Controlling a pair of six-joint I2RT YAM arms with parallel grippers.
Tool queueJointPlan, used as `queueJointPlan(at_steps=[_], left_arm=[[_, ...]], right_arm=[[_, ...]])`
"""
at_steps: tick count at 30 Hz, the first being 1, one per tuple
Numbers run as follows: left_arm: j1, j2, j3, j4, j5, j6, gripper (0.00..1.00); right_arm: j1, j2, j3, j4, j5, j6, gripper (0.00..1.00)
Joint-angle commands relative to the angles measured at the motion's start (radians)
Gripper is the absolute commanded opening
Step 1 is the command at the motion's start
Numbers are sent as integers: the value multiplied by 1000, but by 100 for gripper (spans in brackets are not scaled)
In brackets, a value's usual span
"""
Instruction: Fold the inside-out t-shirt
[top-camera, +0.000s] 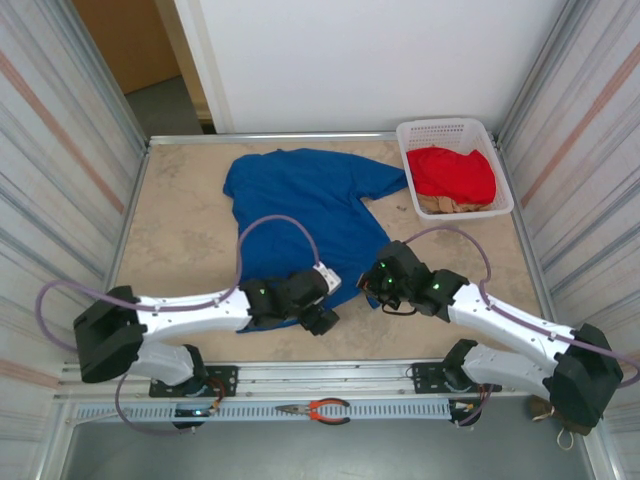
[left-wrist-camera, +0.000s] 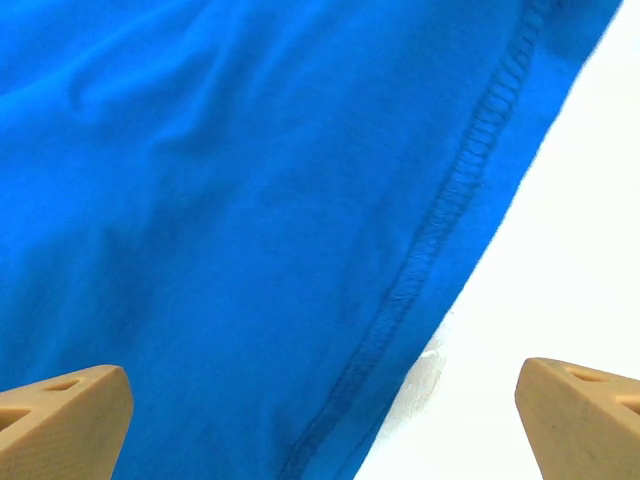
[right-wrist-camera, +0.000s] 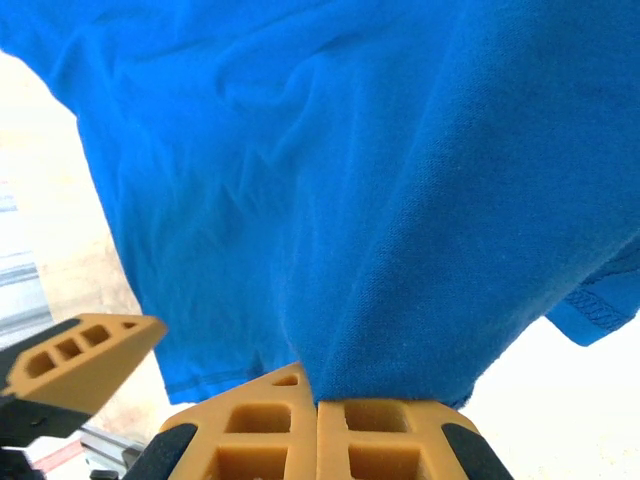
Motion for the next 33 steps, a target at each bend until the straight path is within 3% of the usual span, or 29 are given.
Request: queueJointPlan(at_steps=[1, 6, 10, 15, 24, 29, 33], left_arm=[[-25, 51, 49, 73, -74, 60, 99], [-35, 136, 89, 94, -124, 81, 97], [-24, 147, 106, 97, -131, 104, 75], [17, 52, 69, 102, -71, 107, 62], [106, -81, -5, 77, -1, 84, 61], [108, -79, -12, 73, 6, 64, 72], [107, -99, -28, 75, -29, 35, 77]], right_arm=[[-9, -27, 30, -33, 3, -21, 0], [-9, -31, 22, -29, 0, -17, 0], [-9, -24, 10, -24, -1, -15, 0], [-10, -19, -18, -24, 12, -9, 25], [-17, 29, -31, -9, 14, -16, 44], [11, 60, -47, 11, 5, 10, 57], [94, 92, -52, 20, 28, 57, 63]])
